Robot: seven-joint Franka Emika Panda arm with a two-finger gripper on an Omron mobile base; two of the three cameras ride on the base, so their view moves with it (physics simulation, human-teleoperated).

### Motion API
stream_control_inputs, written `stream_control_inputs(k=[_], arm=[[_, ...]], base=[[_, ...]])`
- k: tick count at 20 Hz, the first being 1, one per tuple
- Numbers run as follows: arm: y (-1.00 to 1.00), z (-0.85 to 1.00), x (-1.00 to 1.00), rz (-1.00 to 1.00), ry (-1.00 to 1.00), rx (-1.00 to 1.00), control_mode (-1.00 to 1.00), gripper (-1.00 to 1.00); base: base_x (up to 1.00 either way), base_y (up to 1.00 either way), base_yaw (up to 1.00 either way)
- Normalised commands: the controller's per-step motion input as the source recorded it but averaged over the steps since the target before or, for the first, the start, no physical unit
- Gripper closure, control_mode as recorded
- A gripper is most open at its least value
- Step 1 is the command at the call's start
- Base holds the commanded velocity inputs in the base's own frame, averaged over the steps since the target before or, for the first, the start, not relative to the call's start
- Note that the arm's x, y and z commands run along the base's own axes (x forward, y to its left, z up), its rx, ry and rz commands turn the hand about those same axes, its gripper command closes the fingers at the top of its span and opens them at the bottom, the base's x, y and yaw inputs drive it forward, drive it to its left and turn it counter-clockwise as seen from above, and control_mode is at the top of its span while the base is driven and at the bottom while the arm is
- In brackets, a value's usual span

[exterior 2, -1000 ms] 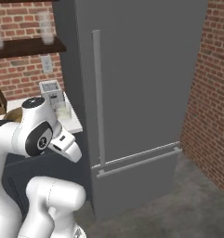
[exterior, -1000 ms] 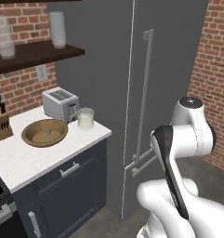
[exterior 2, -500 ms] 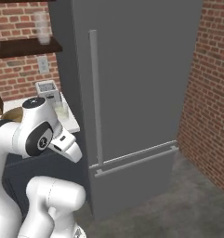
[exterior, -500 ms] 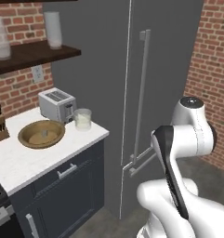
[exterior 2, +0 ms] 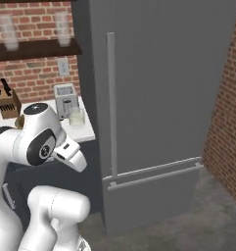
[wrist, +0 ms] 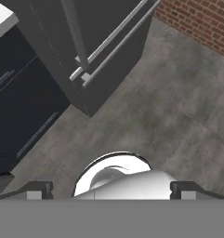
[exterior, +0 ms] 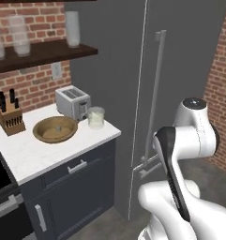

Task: Grab a lemon wedge from the fridge and one ice cube from the ice bowl, and put them in the glass of lemonade.

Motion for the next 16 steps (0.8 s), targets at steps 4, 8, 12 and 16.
stream_control_inputs(k=[4, 8, 12, 16], arm=[[0.0, 0.0, 0.0, 0.0, 0.0, 0.0, 1.0, -1.0], [0.0, 0.0, 0.0, 0.0, 0.0, 0.0, 1.0, -1.0], [0.0, 0.0, 0.0, 0.0, 0.0, 0.0, 1.0, -1.0], [0.0, 0.0, 0.0, 0.0, 0.0, 0.0, 1.0, -1.0]], base=[[0.01, -0.43, 0.27], [0.0, -0.2, 0.05], [-0.03, -0.28, 0.0], [0.0, -0.53, 0.0]])
